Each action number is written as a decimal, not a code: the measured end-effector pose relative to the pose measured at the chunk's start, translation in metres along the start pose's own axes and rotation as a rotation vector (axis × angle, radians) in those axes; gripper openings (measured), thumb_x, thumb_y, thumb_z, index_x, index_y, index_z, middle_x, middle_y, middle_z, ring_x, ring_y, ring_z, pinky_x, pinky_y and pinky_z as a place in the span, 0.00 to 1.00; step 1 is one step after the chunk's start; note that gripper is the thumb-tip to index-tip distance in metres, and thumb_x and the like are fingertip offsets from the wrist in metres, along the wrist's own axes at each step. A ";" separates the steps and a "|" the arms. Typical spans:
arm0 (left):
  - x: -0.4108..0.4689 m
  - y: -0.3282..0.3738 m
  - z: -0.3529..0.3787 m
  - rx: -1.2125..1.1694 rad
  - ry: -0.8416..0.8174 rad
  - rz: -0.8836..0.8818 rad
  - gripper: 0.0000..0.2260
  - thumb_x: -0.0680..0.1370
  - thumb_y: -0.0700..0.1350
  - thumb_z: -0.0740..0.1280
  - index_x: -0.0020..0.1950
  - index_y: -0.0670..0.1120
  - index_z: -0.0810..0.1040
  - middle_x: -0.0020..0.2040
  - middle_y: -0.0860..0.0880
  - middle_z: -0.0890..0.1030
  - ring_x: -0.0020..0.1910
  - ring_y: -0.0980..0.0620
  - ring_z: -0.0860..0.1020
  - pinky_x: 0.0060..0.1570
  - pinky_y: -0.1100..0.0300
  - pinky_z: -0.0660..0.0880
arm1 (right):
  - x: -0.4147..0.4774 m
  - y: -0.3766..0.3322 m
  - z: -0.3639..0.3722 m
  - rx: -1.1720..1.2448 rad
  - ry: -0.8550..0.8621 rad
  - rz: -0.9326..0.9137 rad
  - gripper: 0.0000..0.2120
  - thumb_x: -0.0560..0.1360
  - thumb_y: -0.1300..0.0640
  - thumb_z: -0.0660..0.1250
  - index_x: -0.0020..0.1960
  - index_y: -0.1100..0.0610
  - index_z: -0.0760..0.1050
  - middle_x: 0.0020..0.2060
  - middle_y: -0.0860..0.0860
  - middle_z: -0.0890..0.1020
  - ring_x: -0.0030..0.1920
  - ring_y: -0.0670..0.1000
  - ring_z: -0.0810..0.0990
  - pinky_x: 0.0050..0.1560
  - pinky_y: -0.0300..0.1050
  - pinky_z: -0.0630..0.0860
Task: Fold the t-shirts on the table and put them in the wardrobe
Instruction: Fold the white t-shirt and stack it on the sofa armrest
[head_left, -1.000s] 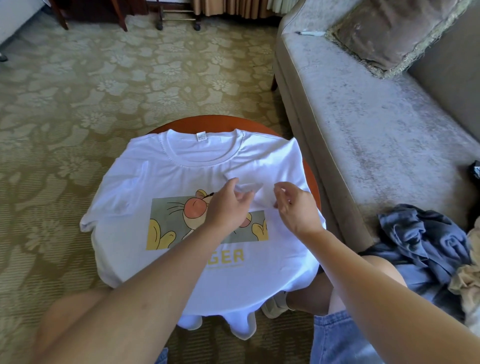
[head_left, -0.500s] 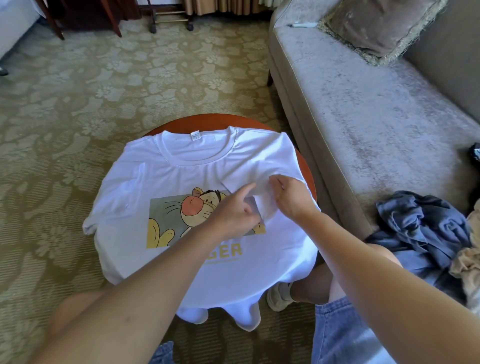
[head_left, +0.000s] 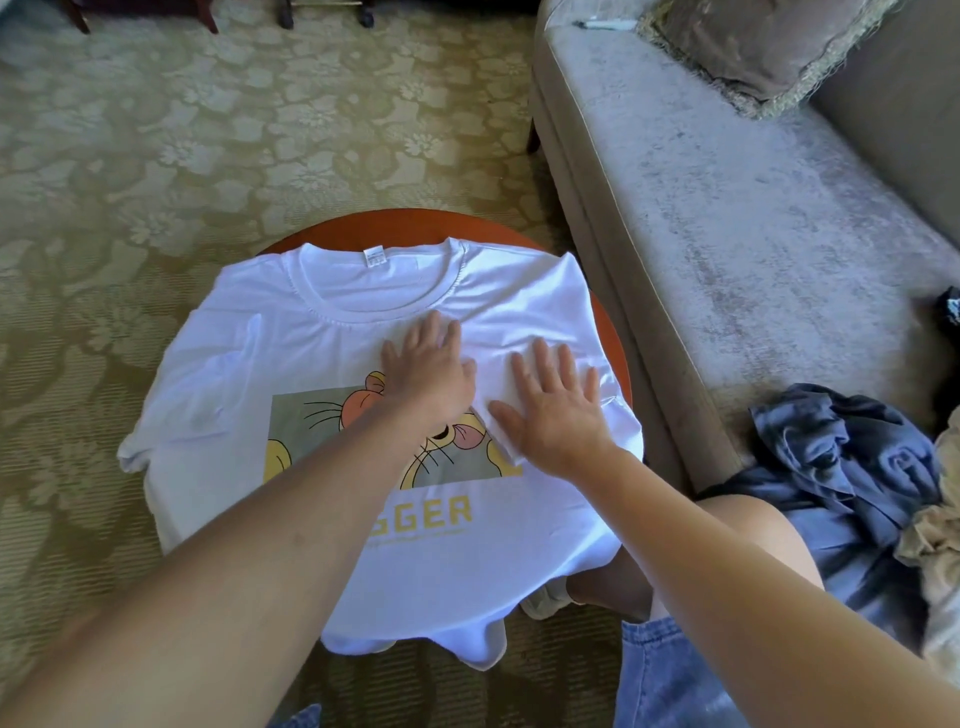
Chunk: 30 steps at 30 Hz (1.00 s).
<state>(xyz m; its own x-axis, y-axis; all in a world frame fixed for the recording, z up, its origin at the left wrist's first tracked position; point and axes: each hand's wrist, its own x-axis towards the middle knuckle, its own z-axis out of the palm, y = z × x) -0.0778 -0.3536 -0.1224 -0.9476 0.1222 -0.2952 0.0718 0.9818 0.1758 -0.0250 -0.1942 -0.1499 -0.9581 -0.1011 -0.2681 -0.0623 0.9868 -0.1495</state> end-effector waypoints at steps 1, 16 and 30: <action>0.002 0.001 -0.004 -0.008 0.065 -0.038 0.25 0.83 0.53 0.53 0.79 0.49 0.53 0.77 0.44 0.57 0.74 0.43 0.57 0.67 0.45 0.61 | -0.002 -0.001 0.002 0.008 0.033 0.002 0.44 0.69 0.29 0.30 0.80 0.49 0.42 0.79 0.52 0.40 0.78 0.58 0.37 0.75 0.62 0.38; 0.034 0.019 -0.028 -0.437 0.198 -0.098 0.13 0.80 0.43 0.61 0.62 0.42 0.77 0.60 0.42 0.79 0.58 0.40 0.76 0.46 0.57 0.69 | -0.008 0.006 -0.007 -0.012 0.109 0.285 0.41 0.78 0.32 0.40 0.79 0.60 0.46 0.79 0.59 0.45 0.78 0.60 0.40 0.75 0.63 0.39; -0.029 -0.130 -0.005 -0.067 0.114 -0.511 0.35 0.78 0.68 0.50 0.80 0.53 0.48 0.80 0.45 0.42 0.78 0.44 0.41 0.73 0.37 0.42 | 0.041 -0.022 -0.009 0.051 0.062 0.178 0.36 0.77 0.30 0.39 0.80 0.48 0.43 0.79 0.54 0.40 0.78 0.59 0.37 0.74 0.67 0.40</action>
<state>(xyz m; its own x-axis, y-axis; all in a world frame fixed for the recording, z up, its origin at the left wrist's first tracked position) -0.0612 -0.4857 -0.1321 -0.8847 -0.3899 -0.2554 -0.4247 0.9001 0.0970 -0.0656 -0.2188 -0.1486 -0.9682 0.0843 -0.2355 0.1226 0.9806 -0.1531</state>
